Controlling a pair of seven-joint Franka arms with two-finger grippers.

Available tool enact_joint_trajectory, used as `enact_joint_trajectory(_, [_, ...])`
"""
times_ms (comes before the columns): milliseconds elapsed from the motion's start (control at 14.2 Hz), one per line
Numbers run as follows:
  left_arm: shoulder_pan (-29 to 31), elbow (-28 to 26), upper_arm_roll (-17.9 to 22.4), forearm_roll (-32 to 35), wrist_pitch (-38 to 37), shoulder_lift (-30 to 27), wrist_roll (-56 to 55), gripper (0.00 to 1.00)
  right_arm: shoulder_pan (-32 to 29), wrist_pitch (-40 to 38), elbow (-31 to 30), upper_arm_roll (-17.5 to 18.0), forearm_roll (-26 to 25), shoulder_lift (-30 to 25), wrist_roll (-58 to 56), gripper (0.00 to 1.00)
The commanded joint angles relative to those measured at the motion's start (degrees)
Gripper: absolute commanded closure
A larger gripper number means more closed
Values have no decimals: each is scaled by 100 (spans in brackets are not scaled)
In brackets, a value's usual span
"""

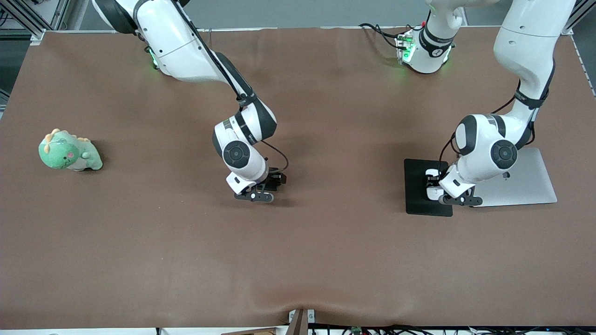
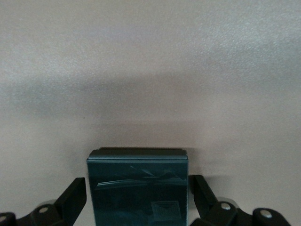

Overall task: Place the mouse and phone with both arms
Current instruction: 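Lower the mouse onto the pad and open the left gripper, then raise the left gripper away while the right gripper carries the phone toward the toy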

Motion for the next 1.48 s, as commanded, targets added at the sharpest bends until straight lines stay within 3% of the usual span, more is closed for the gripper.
enact_joint_trajectory(0, [-43,281,35,167,-46,33,53,0,99,54,2,-42,-29,47,109,40])
enact_joint_trajectory(141, [-26,448,43,167,-377,-160,53,0,38,-7,46,-33,-152,30,108,100])
enact_joint_trajectory(352, [27,1053,43,167,-1834,-704,53,0,-76,-200,72,-50,-152,-76,56,100])
enact_joint_trajectory(775, [36,2302,228,123,-4542,-1680,62,0,-788,-1447,-24,-77,-170,-734,-436,100])
enact_joint_trajectory(916, [36,2583,228,88,-5097,-2023,18,0,-1016,-1817,-85,-77,-170,-954,-515,100])
enact_joint_trajectory(1128, [-104,3101,237,53,-5879,-2261,-183,0,-1622,-1819,-664,-85,-170,-1340,-1417,100])
enact_joint_trajectory(1269, [-332,3130,473,62,-6048,-2480,-306,0,-2035,-1818,-963,-85,-214,-1543,-1832,100])
enact_joint_trajectory(1410, [-421,3130,614,70,-6066,-2613,-254,0,-2220,-1818,-1201,-129,-634,-1710,-1904,100])
